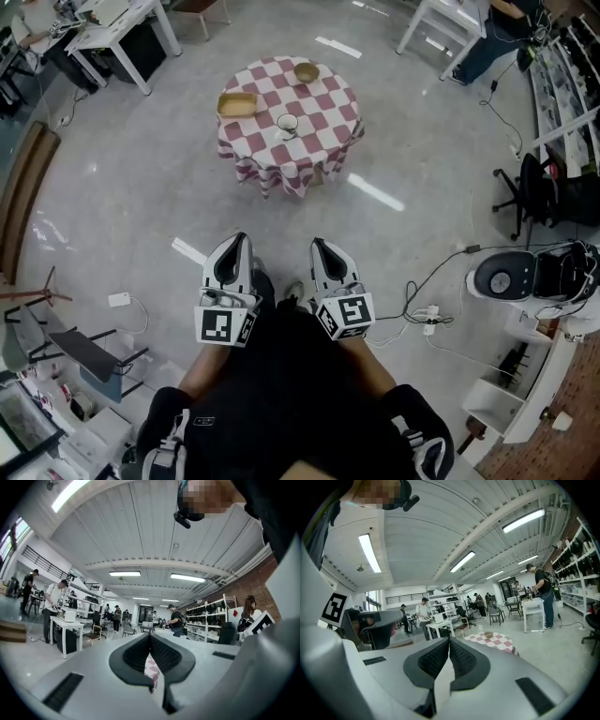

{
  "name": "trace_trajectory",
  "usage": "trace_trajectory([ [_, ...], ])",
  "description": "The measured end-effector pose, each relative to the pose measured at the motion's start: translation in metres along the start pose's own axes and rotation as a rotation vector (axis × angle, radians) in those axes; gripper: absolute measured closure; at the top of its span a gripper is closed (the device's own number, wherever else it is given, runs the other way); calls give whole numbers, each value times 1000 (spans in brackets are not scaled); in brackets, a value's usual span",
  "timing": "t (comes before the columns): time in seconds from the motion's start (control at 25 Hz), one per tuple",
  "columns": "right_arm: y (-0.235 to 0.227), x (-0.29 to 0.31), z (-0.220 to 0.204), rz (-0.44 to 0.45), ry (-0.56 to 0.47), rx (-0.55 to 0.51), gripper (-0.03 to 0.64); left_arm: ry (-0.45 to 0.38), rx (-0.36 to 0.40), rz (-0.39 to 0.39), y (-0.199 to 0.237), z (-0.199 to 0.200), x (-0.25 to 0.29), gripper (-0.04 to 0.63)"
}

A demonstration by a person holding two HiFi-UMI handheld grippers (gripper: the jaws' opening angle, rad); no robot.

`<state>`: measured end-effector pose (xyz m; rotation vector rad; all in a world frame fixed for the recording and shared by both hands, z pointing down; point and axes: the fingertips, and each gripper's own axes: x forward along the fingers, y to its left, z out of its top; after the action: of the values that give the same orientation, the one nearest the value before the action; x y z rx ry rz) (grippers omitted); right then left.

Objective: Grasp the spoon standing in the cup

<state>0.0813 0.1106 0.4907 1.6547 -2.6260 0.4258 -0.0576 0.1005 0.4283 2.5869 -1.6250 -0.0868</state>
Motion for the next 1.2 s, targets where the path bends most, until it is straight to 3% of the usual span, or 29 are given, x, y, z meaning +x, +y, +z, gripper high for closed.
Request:
trace_trajectory([
  [0.28,-23,36,-1,28,27,-14,588,11,7,3,3,-6,39,586],
  [0.64,-68,128,19,33,88,-76,588,-9,-39,-6,44,1,151,586],
  [0.88,-89,207,27,41,160,-119,588,8,-69,-6,88,6,212,586],
  [1.2,-104,283,5,57,311,-201,586,33,-89,-47,130,2,267,586],
])
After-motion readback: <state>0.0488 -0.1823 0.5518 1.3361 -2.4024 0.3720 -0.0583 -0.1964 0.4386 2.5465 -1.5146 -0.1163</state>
